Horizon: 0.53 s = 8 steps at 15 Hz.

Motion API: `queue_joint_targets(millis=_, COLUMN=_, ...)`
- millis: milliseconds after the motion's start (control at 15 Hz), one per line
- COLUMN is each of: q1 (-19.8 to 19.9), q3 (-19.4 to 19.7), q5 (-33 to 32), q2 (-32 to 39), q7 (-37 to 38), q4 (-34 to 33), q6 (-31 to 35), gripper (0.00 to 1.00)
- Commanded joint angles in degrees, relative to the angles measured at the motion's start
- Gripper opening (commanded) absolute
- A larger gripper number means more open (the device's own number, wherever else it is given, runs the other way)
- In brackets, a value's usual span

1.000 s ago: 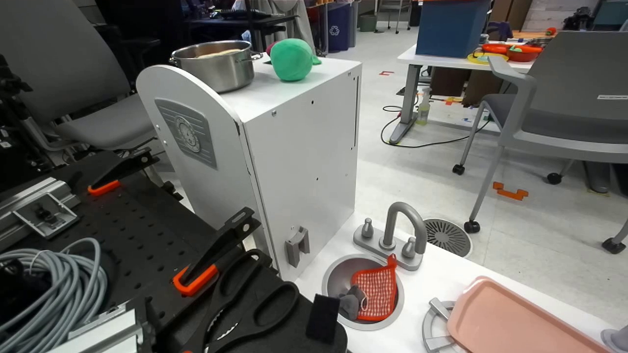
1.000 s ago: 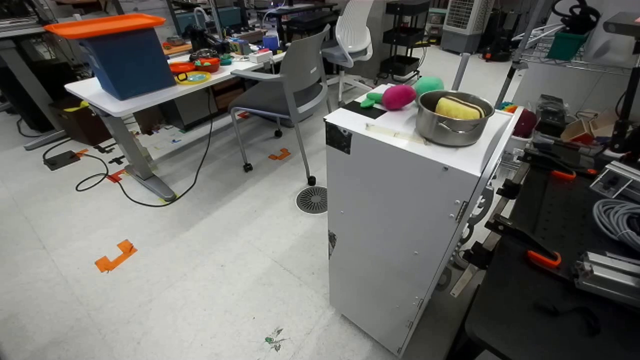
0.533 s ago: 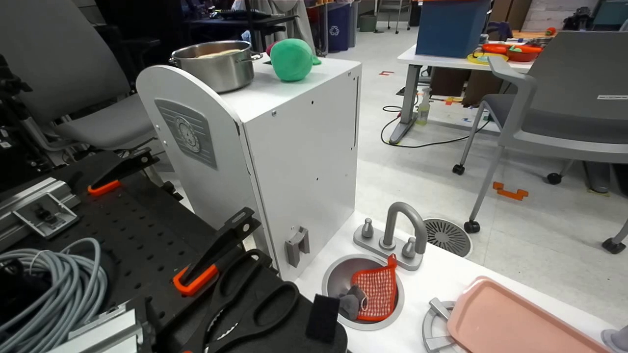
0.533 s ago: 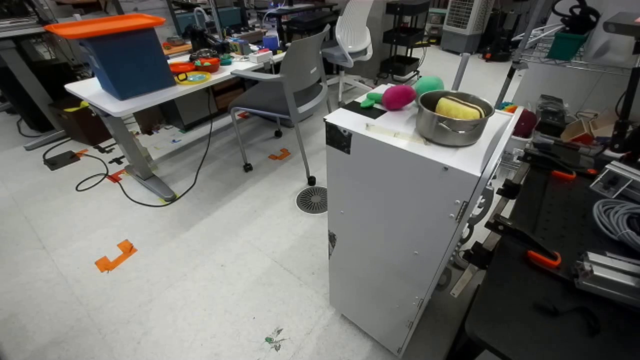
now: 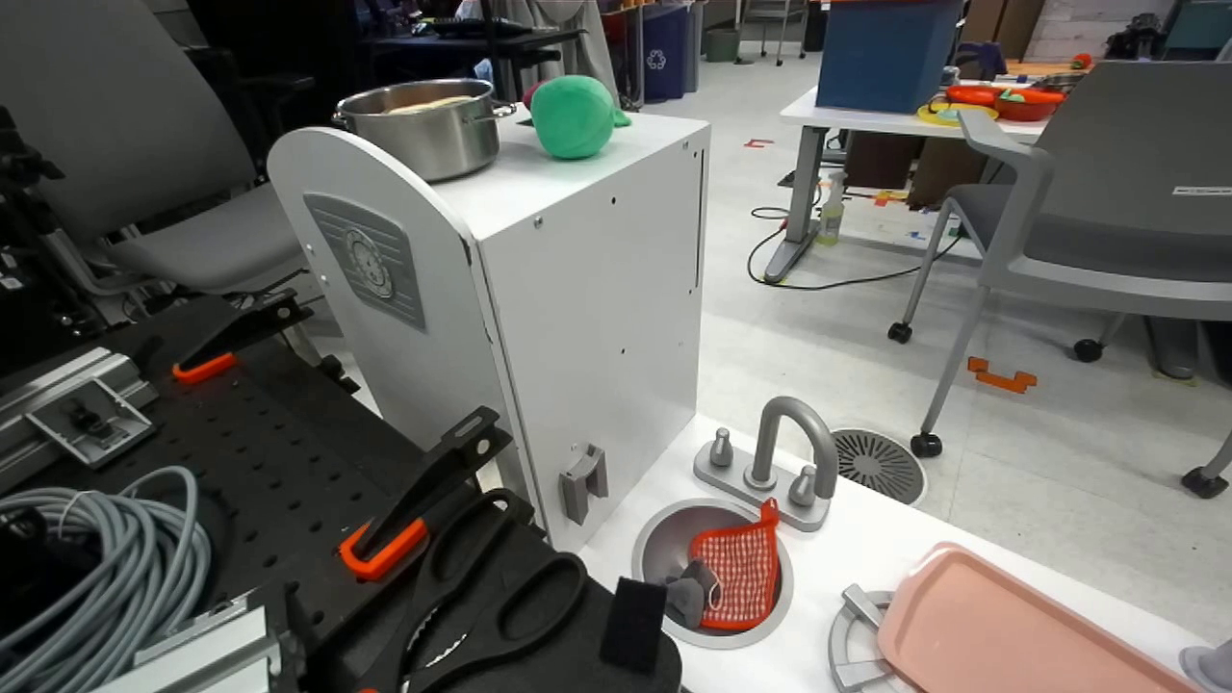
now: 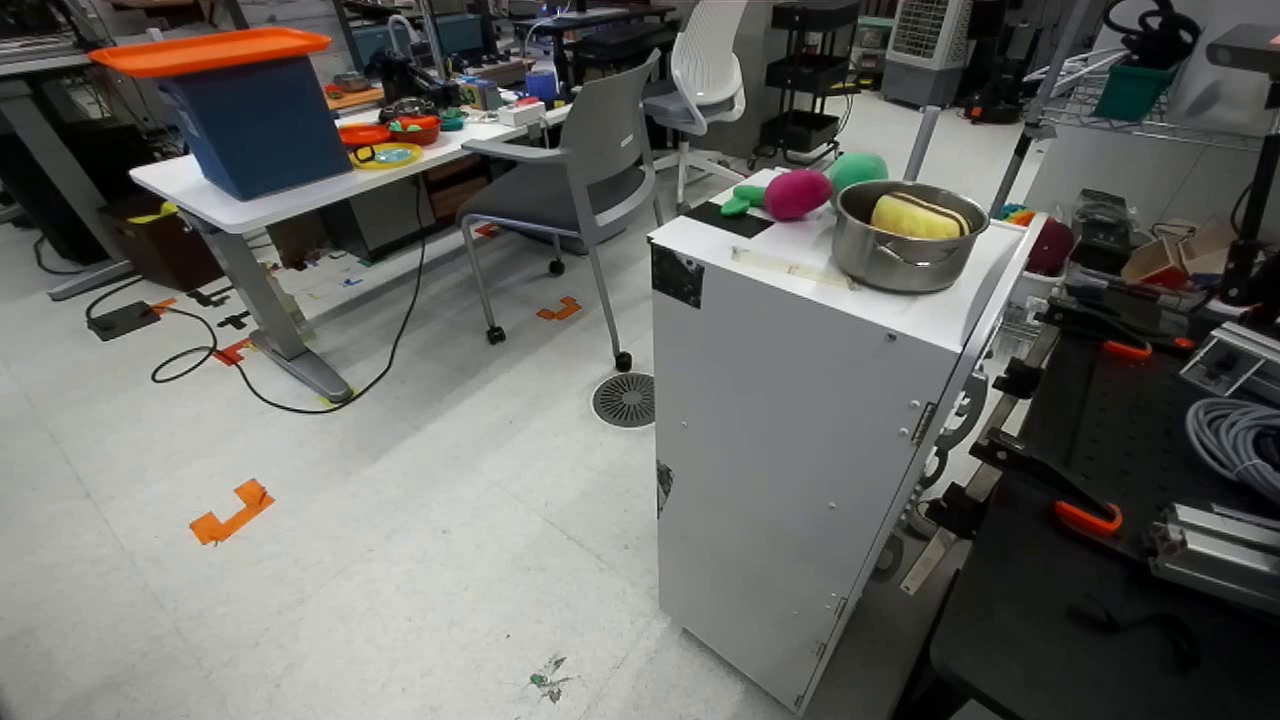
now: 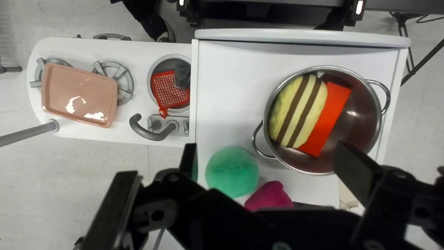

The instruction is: Remove the yellow plushy from the pot and put it in the sink

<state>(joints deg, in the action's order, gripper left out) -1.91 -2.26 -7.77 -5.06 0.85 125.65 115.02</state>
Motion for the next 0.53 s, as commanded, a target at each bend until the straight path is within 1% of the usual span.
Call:
queue_joint_targets(millis=0, q1=-0.1, q3=-0.9, q5=-1.2, q2=1.0, q7=8.3, q4=0.1, q6=3.1, gripper=1.0)
queue_joint_targets(millis=133, q1=-0.1, q3=-1.0, q5=-0.9, q2=1.6, q7=12.6, q4=-0.2, q6=2.9, gripper=1.0)
queue_joint_targets(millis=267, q1=-0.1, q3=-1.0, q5=-0.5, q2=2.1, q7=15.0, q4=-0.3, q6=2.1, gripper=1.0)
queue_joint_targets(millis=333, q1=-0.2, q3=-1.0, q5=-0.1, q2=2.1, q7=14.4, q4=-0.4, q6=1.0, gripper=1.0)
queue_joint_targets(millis=400, q1=-0.3, q3=-0.8, q5=1.5, q2=2.0, q7=11.7, q4=-0.4, q6=-0.4, gripper=1.0)
queue_joint_targets(millis=467, q1=-0.1, q3=-0.7, q5=0.2, q2=1.9, q7=12.8, q4=0.1, q6=1.4, gripper=1.0)
